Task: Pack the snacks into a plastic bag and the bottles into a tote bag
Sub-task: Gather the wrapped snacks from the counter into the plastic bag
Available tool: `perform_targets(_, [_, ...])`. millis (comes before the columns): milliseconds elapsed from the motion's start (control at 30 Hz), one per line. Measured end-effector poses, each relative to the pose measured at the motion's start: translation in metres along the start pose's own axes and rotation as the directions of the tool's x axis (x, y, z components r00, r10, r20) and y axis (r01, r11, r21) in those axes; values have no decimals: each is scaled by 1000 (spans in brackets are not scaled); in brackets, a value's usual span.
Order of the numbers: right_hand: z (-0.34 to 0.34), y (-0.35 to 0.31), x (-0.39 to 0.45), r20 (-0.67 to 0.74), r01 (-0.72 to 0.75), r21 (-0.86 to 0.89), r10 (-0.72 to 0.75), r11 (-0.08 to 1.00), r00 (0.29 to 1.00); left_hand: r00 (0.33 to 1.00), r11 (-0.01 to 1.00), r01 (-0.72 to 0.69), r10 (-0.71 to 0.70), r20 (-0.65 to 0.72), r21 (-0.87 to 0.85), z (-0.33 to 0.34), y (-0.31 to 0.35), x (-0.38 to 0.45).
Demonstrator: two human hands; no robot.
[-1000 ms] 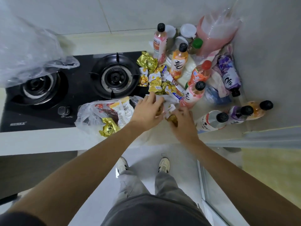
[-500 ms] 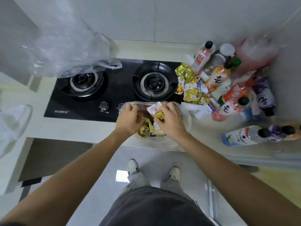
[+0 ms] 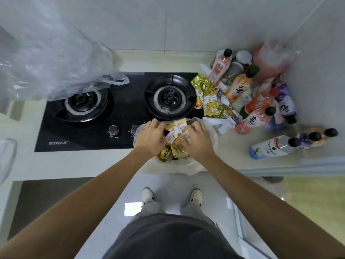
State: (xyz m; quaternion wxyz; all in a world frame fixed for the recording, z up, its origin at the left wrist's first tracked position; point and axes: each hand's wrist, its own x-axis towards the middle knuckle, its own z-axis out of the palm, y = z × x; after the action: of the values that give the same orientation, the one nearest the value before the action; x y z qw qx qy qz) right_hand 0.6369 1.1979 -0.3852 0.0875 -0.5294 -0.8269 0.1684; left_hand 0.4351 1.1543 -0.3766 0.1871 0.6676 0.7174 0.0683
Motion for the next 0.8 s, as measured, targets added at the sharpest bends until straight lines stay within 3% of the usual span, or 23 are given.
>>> perform_targets(100, [-13, 21, -2, -129, -51, -1, 51, 999, 990, 996, 996, -84, 84, -3, -11, -2, 13, 8])
perform_targets(200, [-23, 53, -2, -155, -147, 0, 145, 989, 977, 986, 985, -168, 168, -2, -28, 0, 37, 24])
perform_targets(300, [-27, 92, 1, -76, -214, -1, 213, 977, 974, 973, 974, -227, 227, 33, -22, 7, 68, 46])
perform_targets(400, [-26, 133, 6, 120, -275, -13, 274, 961, 954, 959, 962, -273, 275, 64, -26, 18, 103, 72])
perform_targets(500, [-22, 162, 7, 258, -199, -48, 204, 979, 944, 942, 946, -323, 320, 99, 17, 34, 133, 99])
perform_targets(667, [-17, 182, 5, 338, -67, -34, 75, 997, 938, 931, 942, -327, 306, 197, 80, 59, 167, 140])
perform_targets(800, [-10, 185, -7, 343, -94, -22, 96, 995, 934, 936, 957, -255, 207, 285, 140, 73, 178, 151])
